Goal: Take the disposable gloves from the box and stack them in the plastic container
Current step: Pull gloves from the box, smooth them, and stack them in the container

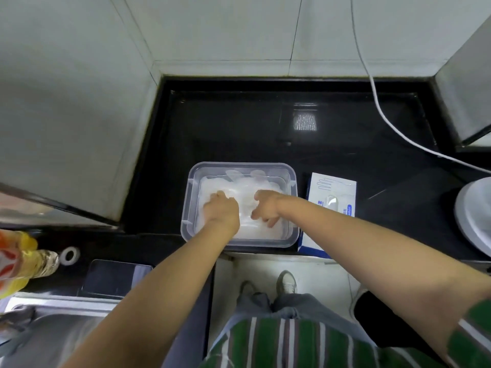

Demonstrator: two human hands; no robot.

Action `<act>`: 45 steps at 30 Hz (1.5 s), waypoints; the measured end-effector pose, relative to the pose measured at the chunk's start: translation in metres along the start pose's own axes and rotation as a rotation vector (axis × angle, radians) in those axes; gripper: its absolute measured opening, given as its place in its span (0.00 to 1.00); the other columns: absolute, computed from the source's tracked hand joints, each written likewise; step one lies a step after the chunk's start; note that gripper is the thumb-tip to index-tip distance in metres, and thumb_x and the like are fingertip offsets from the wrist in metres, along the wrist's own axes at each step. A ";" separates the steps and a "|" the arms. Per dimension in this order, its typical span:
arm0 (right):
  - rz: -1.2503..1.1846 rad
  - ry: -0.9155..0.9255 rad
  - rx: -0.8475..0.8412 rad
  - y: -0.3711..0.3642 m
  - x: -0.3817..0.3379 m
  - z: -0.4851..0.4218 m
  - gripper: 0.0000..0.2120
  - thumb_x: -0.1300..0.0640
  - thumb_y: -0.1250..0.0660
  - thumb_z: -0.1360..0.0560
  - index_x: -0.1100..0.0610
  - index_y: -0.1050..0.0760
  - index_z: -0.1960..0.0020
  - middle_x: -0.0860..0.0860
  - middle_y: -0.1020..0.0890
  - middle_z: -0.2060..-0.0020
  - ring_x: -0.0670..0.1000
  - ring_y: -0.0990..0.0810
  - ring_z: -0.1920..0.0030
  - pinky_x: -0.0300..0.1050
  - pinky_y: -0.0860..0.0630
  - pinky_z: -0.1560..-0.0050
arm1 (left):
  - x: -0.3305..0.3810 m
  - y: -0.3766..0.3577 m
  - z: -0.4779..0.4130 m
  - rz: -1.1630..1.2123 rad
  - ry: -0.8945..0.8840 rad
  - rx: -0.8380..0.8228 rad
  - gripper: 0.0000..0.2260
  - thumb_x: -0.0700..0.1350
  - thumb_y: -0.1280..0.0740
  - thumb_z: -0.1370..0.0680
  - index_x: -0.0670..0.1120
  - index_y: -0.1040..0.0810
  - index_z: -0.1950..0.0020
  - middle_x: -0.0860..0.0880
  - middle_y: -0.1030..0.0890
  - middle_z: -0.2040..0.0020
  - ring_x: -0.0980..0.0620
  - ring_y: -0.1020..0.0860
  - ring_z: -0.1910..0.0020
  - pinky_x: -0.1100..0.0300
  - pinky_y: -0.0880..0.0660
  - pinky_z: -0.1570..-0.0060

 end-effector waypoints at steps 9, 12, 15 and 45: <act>-0.270 0.181 0.713 0.078 0.063 0.048 0.07 0.59 0.36 0.23 0.58 0.21 0.56 0.53 0.19 0.63 0.54 0.20 0.62 0.49 0.21 0.57 | 0.054 0.060 0.024 0.389 -0.152 0.402 0.12 0.49 0.42 0.17 0.46 0.21 0.42 0.47 0.19 0.53 0.51 0.22 0.58 0.65 0.35 0.69; -0.040 -0.102 0.552 0.070 0.110 0.052 0.06 0.59 0.35 0.24 0.60 0.22 0.57 0.54 0.20 0.65 0.53 0.21 0.66 0.45 0.22 0.62 | 0.083 0.058 0.021 0.605 -0.122 0.232 0.18 0.57 0.39 0.19 0.47 0.27 0.36 0.48 0.20 0.45 0.47 0.20 0.47 0.60 0.29 0.58; 0.277 -0.227 0.339 0.047 0.133 0.051 0.05 0.60 0.33 0.28 0.59 0.24 0.53 0.53 0.22 0.59 0.50 0.22 0.62 0.43 0.22 0.58 | 0.098 0.048 0.018 0.634 -0.091 0.165 0.20 0.56 0.35 0.21 0.48 0.33 0.34 0.48 0.21 0.43 0.46 0.21 0.48 0.57 0.24 0.54; -0.773 0.223 0.712 0.066 0.155 0.064 0.13 0.61 0.43 0.22 0.55 0.33 0.65 0.49 0.28 0.69 0.48 0.30 0.66 0.47 0.31 0.64 | 0.153 0.075 0.028 0.367 -0.348 0.179 0.15 0.45 0.33 0.22 0.45 0.26 0.36 0.44 0.27 0.40 0.43 0.24 0.45 0.57 0.32 0.56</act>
Point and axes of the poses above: each hand's wrist, its own z-axis away from the middle knuckle, its own y-axis out of the back of the hand, x = y × z, the point moved 2 cm from there along -z, towards the middle knuckle
